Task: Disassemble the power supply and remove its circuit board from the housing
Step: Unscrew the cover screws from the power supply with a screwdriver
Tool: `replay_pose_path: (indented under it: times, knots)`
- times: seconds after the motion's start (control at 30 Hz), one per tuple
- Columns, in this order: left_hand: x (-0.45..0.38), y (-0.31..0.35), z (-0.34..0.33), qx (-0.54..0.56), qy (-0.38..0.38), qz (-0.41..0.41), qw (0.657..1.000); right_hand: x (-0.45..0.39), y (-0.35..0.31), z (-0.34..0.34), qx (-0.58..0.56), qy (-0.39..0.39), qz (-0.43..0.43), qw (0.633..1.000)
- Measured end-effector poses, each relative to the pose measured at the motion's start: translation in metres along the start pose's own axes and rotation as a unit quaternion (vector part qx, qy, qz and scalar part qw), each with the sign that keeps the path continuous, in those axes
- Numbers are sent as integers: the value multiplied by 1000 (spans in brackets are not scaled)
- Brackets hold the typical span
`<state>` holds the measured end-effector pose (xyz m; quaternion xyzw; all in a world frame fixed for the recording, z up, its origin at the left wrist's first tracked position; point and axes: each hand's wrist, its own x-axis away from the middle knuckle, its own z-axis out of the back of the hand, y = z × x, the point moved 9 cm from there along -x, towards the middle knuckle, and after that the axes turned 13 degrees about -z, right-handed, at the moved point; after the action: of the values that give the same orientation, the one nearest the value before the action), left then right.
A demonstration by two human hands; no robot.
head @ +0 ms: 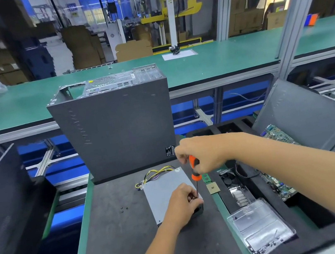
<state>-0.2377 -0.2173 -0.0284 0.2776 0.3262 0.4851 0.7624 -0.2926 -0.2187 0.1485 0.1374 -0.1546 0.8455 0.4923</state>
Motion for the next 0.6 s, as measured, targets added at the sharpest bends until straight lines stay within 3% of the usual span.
replay_pose_path:
  times: [0.07, 0.13, 0.27, 0.33, 0.4, 0.5, 0.57, 0.6]
  knots:
    - [-1, -1, 0, 1, 1, 0, 1000, -4, 9, 3, 105, 31, -70, 992]
    - [-3, -2, 1, -3, 0, -2, 1000, -9, 5, 5, 158, 43, -62, 985]
    - [-7, 1, 2, -13, -6, -12, 1000, -6, -2, 4, 3, -14, -1, 1000]
    - [-7, 2, 2, -14, -5, -16, 1000, -1, -3, 5, -28, -35, 18, 999]
    - [-5, 2, 1, -9, -4, -15, 1000, -1, 1, 5, -26, -7, 3, 1000]
    - [-3, 1, -1, 4, -1, -9, 1000, -4, 21, 3, 91, 48, -97, 990]
    - [-3, 1, -1, 7, 0, -4, 1000, -4, 19, 7, 183, 95, -96, 974]
    - [-2, 0, 0, 4, 1, -1, 1000, -5, 18, 9, 177, 97, -91, 975]
